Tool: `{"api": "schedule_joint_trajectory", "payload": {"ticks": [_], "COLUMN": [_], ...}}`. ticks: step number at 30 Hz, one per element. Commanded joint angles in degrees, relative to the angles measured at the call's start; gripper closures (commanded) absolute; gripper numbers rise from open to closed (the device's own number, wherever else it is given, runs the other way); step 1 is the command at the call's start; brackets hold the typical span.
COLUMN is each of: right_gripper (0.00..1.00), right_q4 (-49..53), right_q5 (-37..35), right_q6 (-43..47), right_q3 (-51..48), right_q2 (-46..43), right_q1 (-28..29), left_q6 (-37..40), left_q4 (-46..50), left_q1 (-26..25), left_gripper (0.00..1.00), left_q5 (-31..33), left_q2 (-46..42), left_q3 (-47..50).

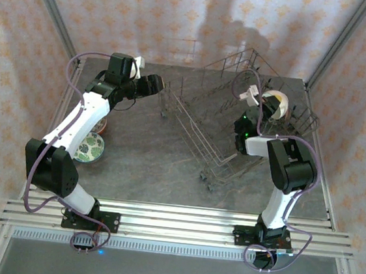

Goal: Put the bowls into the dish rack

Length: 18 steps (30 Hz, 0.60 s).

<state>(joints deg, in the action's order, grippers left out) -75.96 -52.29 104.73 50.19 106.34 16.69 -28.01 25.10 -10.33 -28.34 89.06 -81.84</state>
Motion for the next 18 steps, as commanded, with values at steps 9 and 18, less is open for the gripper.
{"api": "schedule_joint_trajectory", "payload": {"ticks": [9,18], "right_gripper": [1.00,1.00], "right_q4": [-4.6,-4.6], "right_q5": [-3.1,-2.3], "right_q6": [-4.2,-6.6], "right_q3": [-1.9,-5.8], "right_q2": [3.1,1.9], "right_q1": [-3.9,-3.4], "left_q6": [0.9,0.8], "left_q4": [0.9,1.5], "left_q1": [0.7,0.6], "left_gripper": [0.31,0.31], "left_q5": [-1.0,-0.4], "left_q2": [-0.4,-0.6], "left_q3": [-0.9,-0.9]}}
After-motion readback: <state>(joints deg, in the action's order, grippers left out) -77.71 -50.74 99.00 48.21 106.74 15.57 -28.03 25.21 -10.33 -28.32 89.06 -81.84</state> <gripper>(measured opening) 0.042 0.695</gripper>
